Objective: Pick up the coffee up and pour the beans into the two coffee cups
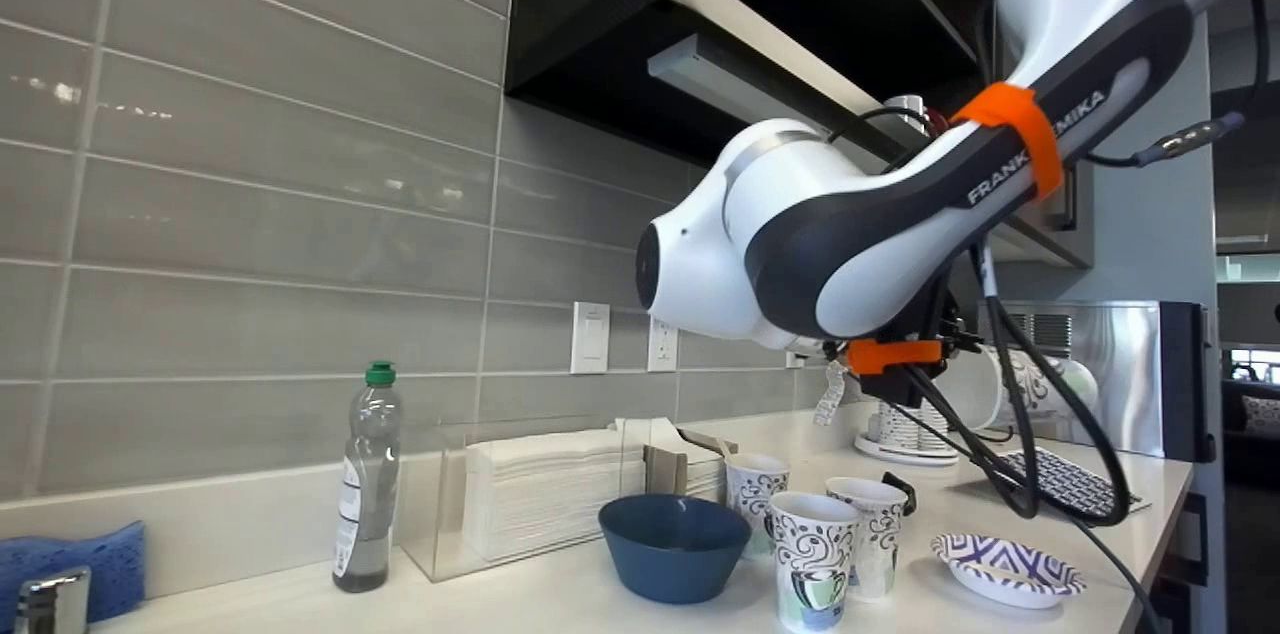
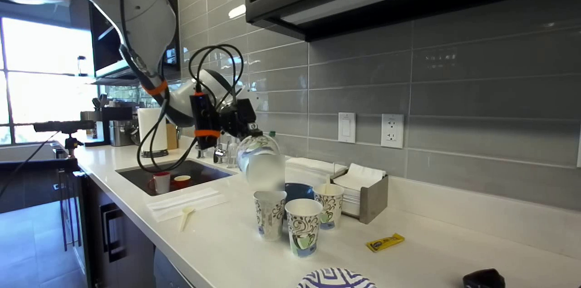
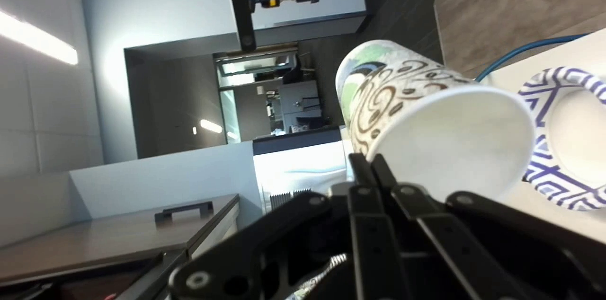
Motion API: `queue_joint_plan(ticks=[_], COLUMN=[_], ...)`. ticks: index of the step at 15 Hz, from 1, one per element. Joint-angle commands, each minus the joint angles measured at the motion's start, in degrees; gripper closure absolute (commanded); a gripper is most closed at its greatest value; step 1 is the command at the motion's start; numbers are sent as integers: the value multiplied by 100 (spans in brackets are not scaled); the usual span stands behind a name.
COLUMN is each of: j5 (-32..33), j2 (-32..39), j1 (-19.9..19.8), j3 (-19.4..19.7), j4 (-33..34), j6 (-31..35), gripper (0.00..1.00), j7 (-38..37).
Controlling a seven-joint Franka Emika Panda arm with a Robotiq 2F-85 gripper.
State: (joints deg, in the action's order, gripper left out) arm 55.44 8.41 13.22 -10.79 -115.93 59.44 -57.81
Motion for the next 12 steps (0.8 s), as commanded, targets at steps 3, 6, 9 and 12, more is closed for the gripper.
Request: queue_joint_plan(ticks=[3, 6, 9, 12], j5=[-1018, -1260, -1158, -1173], j2=[-1367, -1852, -1653, -1942], j1=[-36, -14, -53, -51], j3=[-61, -96, -147, -186], j4=[-1125, -1572, -1407, -1714], j6=[979, 1586, 1576, 1841], gripper=[99, 99, 97, 97], j7=[-1229, -1839, -1886, -2127])
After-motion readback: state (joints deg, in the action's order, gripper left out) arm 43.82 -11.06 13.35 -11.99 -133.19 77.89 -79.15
